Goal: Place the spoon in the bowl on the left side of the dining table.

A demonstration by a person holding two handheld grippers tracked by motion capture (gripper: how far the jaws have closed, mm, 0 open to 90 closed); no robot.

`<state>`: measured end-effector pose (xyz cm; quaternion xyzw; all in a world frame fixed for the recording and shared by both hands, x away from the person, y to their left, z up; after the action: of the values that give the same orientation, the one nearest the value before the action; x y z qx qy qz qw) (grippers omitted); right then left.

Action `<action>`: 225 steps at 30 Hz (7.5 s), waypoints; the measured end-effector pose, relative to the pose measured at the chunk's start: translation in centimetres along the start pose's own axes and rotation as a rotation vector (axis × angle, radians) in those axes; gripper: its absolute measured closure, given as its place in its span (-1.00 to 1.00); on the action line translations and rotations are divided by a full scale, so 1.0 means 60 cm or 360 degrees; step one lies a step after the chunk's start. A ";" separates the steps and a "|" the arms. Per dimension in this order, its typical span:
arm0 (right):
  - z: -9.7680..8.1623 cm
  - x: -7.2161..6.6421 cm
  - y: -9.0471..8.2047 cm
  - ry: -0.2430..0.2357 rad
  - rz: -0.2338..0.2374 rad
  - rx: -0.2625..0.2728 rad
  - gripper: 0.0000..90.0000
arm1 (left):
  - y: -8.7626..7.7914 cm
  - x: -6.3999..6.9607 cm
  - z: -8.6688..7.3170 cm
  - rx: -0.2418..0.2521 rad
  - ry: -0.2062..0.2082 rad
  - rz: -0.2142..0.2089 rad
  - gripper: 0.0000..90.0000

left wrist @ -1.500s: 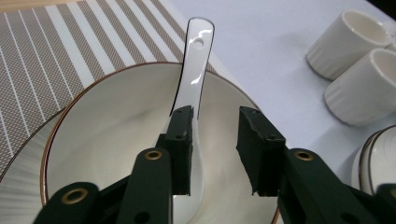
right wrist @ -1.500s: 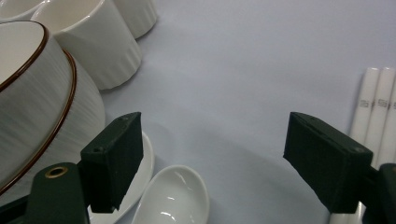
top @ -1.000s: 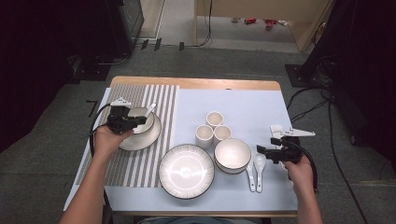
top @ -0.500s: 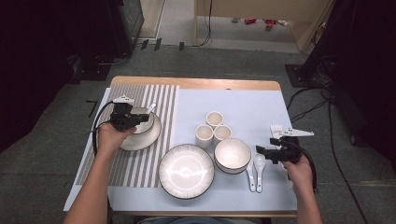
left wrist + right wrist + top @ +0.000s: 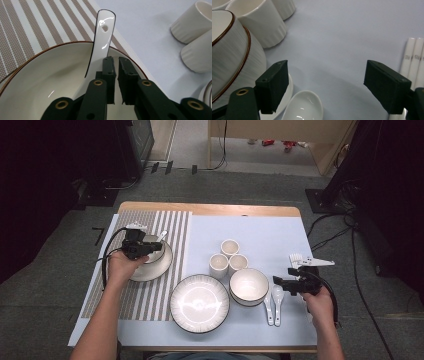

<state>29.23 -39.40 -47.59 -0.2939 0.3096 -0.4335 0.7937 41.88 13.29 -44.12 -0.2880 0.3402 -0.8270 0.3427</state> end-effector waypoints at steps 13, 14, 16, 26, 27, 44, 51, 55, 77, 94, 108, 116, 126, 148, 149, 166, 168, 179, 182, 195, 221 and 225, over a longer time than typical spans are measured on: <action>-0.001 0.001 -0.002 0.0000 -0.0006 0.0002 -0.56 | 0.000 -0.006 -0.001 0.0013 -0.0025 0.0043 0.61; -0.001 0.001 -0.002 0.0003 -0.0007 0.0002 -0.56 | 0.001 -0.007 -0.002 0.0010 -0.0026 0.0051 0.59; -0.001 0.001 -0.002 0.0003 -0.0006 0.0004 -0.56 | 0.000 -0.008 -0.002 0.0013 -0.0025 0.0057 0.57; -0.001 0.001 -0.003 0.0004 -0.0007 0.0005 -0.56 | -0.007 -0.016 -0.005 0.0027 -0.0047 0.0115 0.44; -0.001 0.001 -0.003 0.0004 -0.0007 0.0006 -0.56 | -0.008 -0.016 -0.005 0.0025 -0.0043 0.0119 0.44; -0.001 0.002 -0.004 0.0001 -0.0006 0.0009 -0.56 | -0.039 -0.027 -0.014 0.0042 -0.0041 0.0255 0.92; -0.001 0.002 -0.004 0.0004 -0.0005 0.0011 -0.55 | -0.045 -0.041 -0.021 0.0047 -0.0089 0.0285 0.98; -0.002 0.002 -0.006 0.0007 -0.0005 0.0014 -0.55 | -0.053 -0.038 -0.022 0.0085 -0.0099 0.0258 0.98; -0.012 0.015 -0.007 0.0036 -0.0035 0.0053 -0.55 | -0.091 0.001 -0.038 0.0180 -0.0042 0.0141 0.76; -0.019 0.025 -0.006 0.0003 -0.0073 0.0050 -0.55 | -0.108 0.023 -0.072 0.0198 -0.0015 0.0075 0.17; -0.022 0.036 -0.008 -0.0010 -0.0133 0.0067 -0.55 | -0.119 0.045 -0.097 0.0205 0.0042 0.0086 -0.13; -0.023 0.046 -0.010 -0.0014 -0.0162 0.0091 -0.55 | -0.119 0.052 -0.113 0.0204 0.0060 0.0097 -0.18; -0.028 0.060 -0.004 0.0012 -0.0200 0.0066 -0.56 | -0.120 0.061 -0.135 0.0190 0.0097 0.0115 -0.21; -0.036 0.078 -0.008 0.0084 -0.0296 0.0114 -0.59 | -0.114 0.078 -0.174 0.0163 0.0157 0.0088 -0.22; -0.037 0.079 -0.008 0.0087 -0.0303 0.0113 -0.59 | -0.113 0.078 -0.175 0.0160 0.0153 0.0077 -0.22; -0.044 0.088 0.000 0.0106 -0.0307 0.0074 -0.58 | -0.103 0.080 -0.187 0.0134 0.0229 -0.0050 -0.42; -0.044 0.087 0.001 0.0103 -0.0308 0.0073 -0.59 | -0.101 0.080 -0.190 0.0119 0.0238 -0.0011 -0.42; -0.045 0.090 0.005 0.0098 -0.0314 0.0047 -0.63 | -0.094 0.077 -0.201 0.0080 0.0238 -0.0079 -0.42; -0.045 0.087 0.007 0.0072 -0.0336 0.0032 -0.64 | -0.092 0.077 -0.202 0.0067 0.0235 -0.0094 -0.42; -0.044 0.077 0.013 0.0003 -0.0413 -0.0010 -0.67 | -0.072 0.089 -0.207 -0.0006 0.0315 -0.0129 -0.42; -0.044 0.076 0.014 -0.0005 -0.0423 -0.0015 -0.67 | -0.022 0.099 -0.215 -0.0123 0.0475 -0.0030 -0.41; -0.044 0.077 0.014 -0.0007 -0.0422 -0.0014 -0.67 | -0.020 0.098 -0.216 -0.0105 0.0498 -0.0031 -0.42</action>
<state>29.69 -43.55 -50.97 -0.3367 0.2683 -0.5325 0.7288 28.70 14.17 -49.60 -0.1700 0.4136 -0.8534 0.2679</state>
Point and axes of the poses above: each handheld gripper's, and its own axes: y roughly forward along the jaws, z roughly out of its top, x roughly to its right, the point moved 1 cm from there along y, roughly forward along the jaws, and after that the axes turned 7 degrees about -x, right-handed, at the moved point
